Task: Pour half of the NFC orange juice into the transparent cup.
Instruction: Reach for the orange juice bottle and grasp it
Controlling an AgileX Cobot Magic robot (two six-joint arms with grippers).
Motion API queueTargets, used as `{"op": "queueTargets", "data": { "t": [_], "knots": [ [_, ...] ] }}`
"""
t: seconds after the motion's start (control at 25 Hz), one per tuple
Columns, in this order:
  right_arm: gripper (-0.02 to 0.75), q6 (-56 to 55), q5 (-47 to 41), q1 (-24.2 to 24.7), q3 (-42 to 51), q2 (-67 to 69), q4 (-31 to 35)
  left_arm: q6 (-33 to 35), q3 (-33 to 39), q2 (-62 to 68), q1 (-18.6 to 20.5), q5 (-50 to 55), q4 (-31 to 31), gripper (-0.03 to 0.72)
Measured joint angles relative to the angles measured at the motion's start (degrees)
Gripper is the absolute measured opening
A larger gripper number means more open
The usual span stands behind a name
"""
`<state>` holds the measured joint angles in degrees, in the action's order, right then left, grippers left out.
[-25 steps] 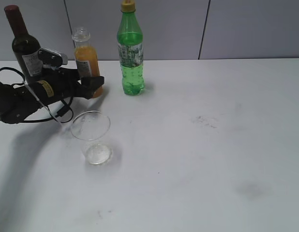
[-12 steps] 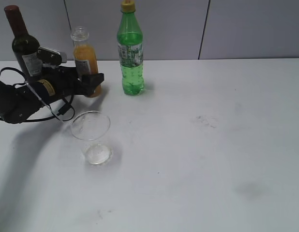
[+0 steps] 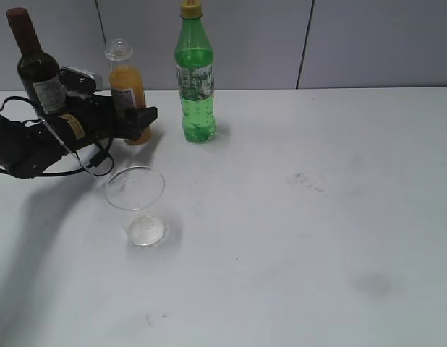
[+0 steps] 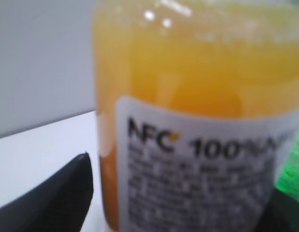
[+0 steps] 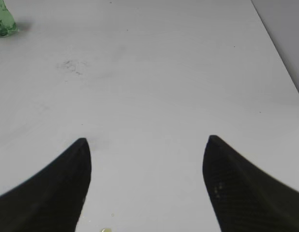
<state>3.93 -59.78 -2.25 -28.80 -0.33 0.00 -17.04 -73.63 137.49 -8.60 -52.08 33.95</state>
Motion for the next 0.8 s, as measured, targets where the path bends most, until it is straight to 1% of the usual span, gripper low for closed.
{"op": "queueTargets", "data": {
  "t": [0.2, 0.48, 0.6, 0.8],
  "knots": [
    [0.552, 0.0, 0.0, 0.0, 0.0, 0.0, 0.0, -0.8, -3.2, 0.0, -0.4, 3.5, 2.3, 0.686],
    [0.552, 0.1, 0.0, 0.0, 0.0, 0.0, 0.0, -1.0, -4.6, 2.1, -1.4, 3.5, 2.6, 0.685],
    [0.552, 0.1, 0.0, 0.0, 0.0, 0.0, 0.0, -1.0, -4.6, 2.3, -1.4, 3.5, 2.8, 0.645],
    [0.552, 0.0, 0.0, 0.0, 0.0, 0.0, 0.0, -1.9, -4.4, 2.2, -1.4, 3.5, 2.8, 0.505]
  ]
}}
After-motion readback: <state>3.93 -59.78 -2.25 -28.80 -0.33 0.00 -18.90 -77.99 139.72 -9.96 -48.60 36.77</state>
